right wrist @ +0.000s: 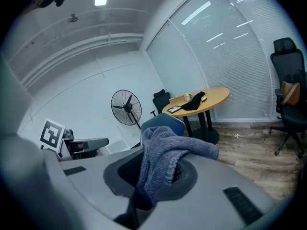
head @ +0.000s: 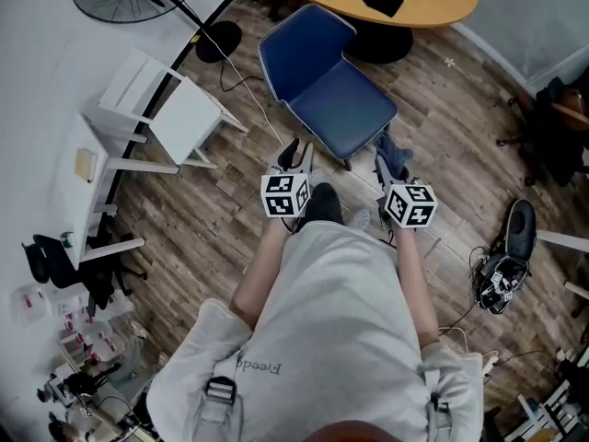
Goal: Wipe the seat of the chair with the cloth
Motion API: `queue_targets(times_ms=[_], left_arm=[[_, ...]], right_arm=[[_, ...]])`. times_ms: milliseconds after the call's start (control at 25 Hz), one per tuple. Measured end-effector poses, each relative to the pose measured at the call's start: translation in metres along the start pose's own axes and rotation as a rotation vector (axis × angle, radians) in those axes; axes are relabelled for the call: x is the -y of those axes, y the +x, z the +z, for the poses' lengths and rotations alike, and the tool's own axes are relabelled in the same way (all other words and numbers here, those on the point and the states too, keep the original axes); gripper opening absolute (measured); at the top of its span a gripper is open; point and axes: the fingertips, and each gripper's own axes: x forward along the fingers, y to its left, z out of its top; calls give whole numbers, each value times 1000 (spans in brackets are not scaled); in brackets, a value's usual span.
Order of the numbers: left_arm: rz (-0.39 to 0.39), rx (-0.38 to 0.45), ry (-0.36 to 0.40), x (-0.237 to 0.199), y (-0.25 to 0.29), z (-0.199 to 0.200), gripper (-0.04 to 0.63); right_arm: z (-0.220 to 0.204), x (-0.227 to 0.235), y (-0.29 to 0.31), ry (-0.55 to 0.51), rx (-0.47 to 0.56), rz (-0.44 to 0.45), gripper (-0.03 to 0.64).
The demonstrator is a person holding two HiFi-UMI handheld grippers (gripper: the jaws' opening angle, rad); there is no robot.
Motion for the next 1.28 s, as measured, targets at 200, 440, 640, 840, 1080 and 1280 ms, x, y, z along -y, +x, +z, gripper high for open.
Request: queue_targets(times_ms=[200, 440, 640, 840, 1080, 1280], left_arm=[[10, 20, 3, -2, -7, 10, 70], [16, 15, 8, -4, -4, 13, 29], [-7, -1, 41, 1, 1, 15, 26], [-28, -21, 50, 8, 0, 12, 26], [-37, -39, 62, 14, 3, 8, 28], [-7, -49, 45, 8, 3, 3, 28]], right_arm=[[-3, -15, 2, -27, -19, 23, 46], [1, -14, 7, -38, -15, 34, 46], [3, -12, 10, -31, -11, 32, 46], [4, -14, 7, -37, -5, 34, 46], [0, -11, 7, -59, -18, 24, 44], [-1, -11, 4, -49, -11, 28, 44]])
